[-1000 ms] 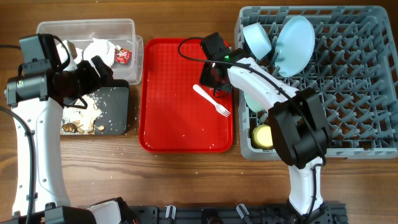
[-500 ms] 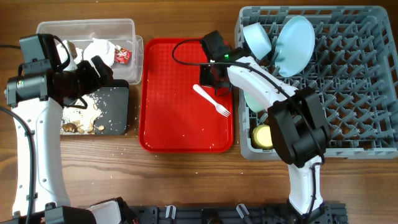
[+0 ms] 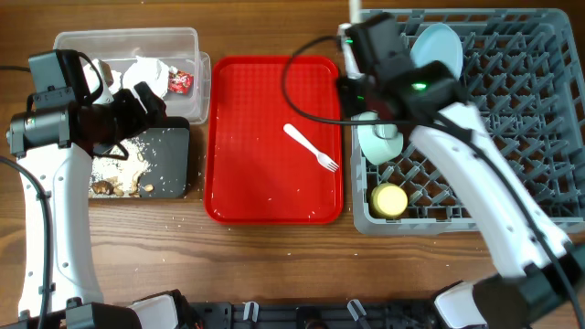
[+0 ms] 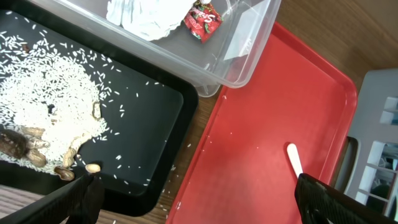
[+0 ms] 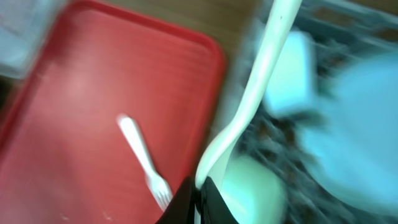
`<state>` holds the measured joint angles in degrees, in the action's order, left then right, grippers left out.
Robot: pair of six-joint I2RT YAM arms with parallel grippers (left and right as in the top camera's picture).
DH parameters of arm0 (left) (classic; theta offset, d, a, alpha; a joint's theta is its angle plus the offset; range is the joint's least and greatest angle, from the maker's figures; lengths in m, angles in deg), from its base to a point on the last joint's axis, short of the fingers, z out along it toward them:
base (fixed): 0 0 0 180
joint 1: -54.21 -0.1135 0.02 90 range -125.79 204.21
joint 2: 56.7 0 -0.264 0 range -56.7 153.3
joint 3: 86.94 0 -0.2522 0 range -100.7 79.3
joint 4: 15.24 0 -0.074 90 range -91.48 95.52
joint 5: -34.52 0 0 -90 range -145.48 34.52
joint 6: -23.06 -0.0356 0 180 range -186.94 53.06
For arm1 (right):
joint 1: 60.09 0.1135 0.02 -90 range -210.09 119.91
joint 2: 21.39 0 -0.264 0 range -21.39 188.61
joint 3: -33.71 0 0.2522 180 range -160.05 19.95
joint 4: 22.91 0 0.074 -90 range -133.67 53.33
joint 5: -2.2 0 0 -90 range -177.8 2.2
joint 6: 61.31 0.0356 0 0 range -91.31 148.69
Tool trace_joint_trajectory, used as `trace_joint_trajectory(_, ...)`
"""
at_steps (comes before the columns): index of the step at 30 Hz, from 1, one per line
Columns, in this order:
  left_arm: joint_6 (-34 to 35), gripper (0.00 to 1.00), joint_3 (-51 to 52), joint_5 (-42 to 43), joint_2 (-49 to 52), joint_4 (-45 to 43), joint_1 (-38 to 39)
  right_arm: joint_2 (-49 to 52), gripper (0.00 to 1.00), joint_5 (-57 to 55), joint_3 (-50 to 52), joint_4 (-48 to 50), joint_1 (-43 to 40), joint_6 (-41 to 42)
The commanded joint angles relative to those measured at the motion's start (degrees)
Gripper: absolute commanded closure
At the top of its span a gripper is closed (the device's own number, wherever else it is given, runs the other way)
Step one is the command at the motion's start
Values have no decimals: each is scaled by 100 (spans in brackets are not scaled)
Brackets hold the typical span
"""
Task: Sort waste into correct bins and load items into the dishwasher rack
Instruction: 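Carry the white spoon into the rack and release it, then move the right gripper to the white fork and grasp it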
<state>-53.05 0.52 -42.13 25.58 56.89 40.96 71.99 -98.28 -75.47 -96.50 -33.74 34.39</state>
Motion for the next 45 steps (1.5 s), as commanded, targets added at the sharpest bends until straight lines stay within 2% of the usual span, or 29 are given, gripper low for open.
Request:
trace_joint_trajectory(1,4,0,-63,-15,-85,0,-15,-74,96,-614,13,-697,-461,-114)
trace_joint_trajectory(4,4,0,-63,-15,-85,-2,-15,-70,96,-527,402,-1119,-960,-107)
trace_joint_trajectory(7,4,0,-61,-15,-85,-2,-15,-70,96,-184,879,-1134,-1283,-289)
trace_joint_trajectory(13,4,0,-63,-15,-85,0,-15,-61,96,-129,1714,-1099,-1405,-398)
trace_joint_trajectory(14,4,0,-63,-15,-85,-2,-15,-59,94,-127,1759,-1093,-1405,-387)
trace_joint_trajectory(15,4,0,-63,-15,-85,0,-15,-59,80,-133,1799,-1075,-1405,-293)
trace_joint_trajectory(18,4,0,-63,-15,-85,-2,-15,-59,66,-151,1808,-1012,-1405,-63)
trace_joint_trajectory(20,4,0,-63,-15,-85,-2,-15,-59,63,-151,1808,-957,-1405,48)
trace_joint_trajectory(24,4,0,-63,-15,-85,0,-15,-61,64,-87,1768,-748,-1403,50)
trace_joint_trajectory(27,4,0,-63,-15,-85,0,-15,-61,64,411,1497,-625,-1399,-11)
trace_joint_trajectory(32,4,0,-63,-15,-85,0,-15,-61,61,2367,557,-157,-1394,-481)
trace_joint_trajectory(35,4,0,-63,-15,-85,0,-15,-61,57,3042,481,404,-1215,-710)
trace_joint_trajectory(39,4,0,-63,-15,-85,-2,-15,-59,53,2695,476,885,-592,-866)
trace_joint_trajectory(45,4,0,-63,-17,-85,0,-15,181,53,2013,476,970,243,-870)
